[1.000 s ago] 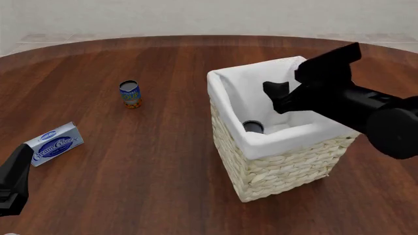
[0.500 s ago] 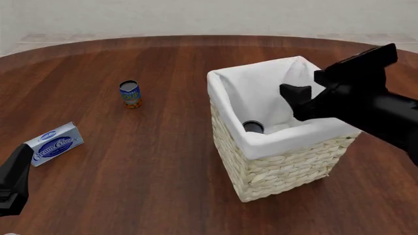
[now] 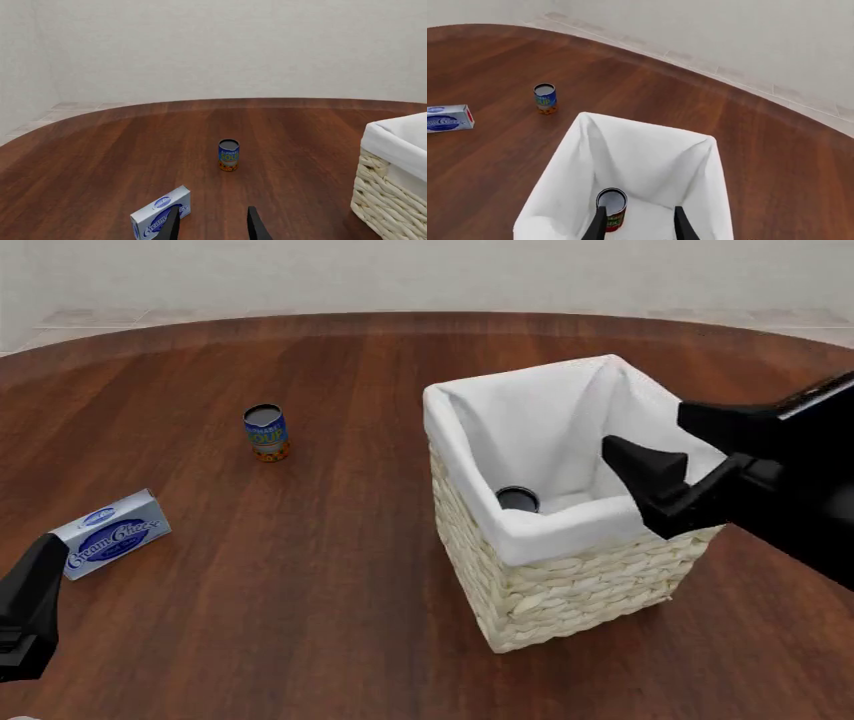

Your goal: Pick up the tomato sauce, and put it in the basket.

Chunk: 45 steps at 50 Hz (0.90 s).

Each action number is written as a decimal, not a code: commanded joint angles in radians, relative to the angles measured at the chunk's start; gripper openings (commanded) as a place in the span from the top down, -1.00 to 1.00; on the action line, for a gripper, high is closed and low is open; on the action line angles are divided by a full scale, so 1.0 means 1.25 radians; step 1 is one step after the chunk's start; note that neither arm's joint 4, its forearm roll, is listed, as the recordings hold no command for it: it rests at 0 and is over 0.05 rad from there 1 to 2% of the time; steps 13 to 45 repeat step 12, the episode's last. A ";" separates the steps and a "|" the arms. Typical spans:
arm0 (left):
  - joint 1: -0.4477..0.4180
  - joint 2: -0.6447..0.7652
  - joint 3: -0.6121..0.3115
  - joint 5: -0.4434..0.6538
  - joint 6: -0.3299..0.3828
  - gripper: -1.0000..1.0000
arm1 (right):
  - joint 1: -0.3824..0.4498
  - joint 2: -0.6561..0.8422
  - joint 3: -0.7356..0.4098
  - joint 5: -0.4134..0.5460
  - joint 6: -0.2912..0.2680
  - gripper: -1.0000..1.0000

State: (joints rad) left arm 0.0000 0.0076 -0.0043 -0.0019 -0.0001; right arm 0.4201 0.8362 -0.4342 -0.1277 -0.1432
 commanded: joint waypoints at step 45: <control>0.000 0.000 0.000 0.000 0.000 -1.00 | 0.014 -0.200 0.092 0.046 -0.017 -1.00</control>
